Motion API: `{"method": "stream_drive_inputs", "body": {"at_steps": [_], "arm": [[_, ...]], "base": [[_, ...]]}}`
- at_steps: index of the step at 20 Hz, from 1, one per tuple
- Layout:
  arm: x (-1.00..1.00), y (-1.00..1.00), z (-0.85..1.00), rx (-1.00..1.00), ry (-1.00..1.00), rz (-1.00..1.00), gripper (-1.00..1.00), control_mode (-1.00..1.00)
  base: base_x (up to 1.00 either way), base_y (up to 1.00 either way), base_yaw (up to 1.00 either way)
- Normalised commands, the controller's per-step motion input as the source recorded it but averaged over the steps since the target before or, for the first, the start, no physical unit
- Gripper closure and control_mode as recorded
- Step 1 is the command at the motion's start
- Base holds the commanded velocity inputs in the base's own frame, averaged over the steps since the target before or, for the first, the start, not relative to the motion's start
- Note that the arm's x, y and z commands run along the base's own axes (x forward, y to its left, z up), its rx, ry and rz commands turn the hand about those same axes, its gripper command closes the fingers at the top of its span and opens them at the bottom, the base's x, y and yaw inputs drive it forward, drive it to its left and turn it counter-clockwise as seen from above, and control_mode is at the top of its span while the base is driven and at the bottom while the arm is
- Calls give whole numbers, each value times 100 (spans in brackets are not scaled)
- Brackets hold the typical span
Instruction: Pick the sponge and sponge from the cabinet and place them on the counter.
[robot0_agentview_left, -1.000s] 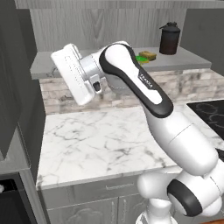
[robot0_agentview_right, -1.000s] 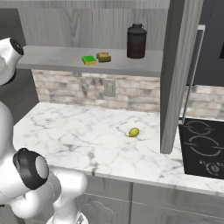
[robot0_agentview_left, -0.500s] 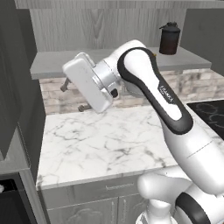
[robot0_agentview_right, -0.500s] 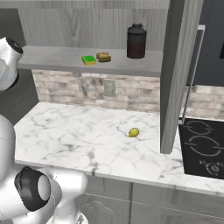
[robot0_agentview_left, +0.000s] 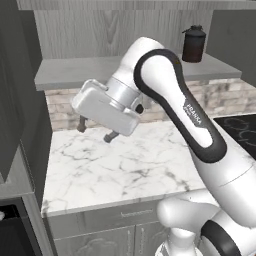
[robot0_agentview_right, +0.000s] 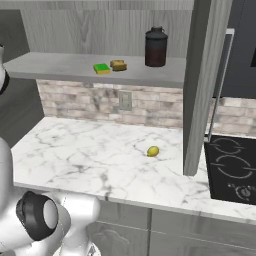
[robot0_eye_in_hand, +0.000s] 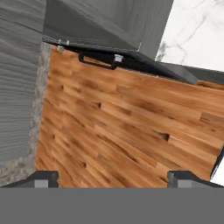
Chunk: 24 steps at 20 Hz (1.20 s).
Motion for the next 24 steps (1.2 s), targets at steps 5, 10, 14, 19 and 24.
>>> {"method": "stream_drive_inputs", "body": {"at_steps": [5, 10, 14, 19, 24], "arm": [[-36, -52, -8, -20, -22, 13, -100, -100], [-43, -61, -28, -19, -23, 11, -100, -100], [-40, -57, -52, -23, -18, 12, -100, -100], [-8, -63, -15, -14, -27, 7, -100, -100], [0, -63, 14, -2, -35, 0, -100, -100]], "base": [[0, 0, 0], [0, 0, 0], [0, 0, 0], [0, 0, 0], [0, 0, 0]]}}
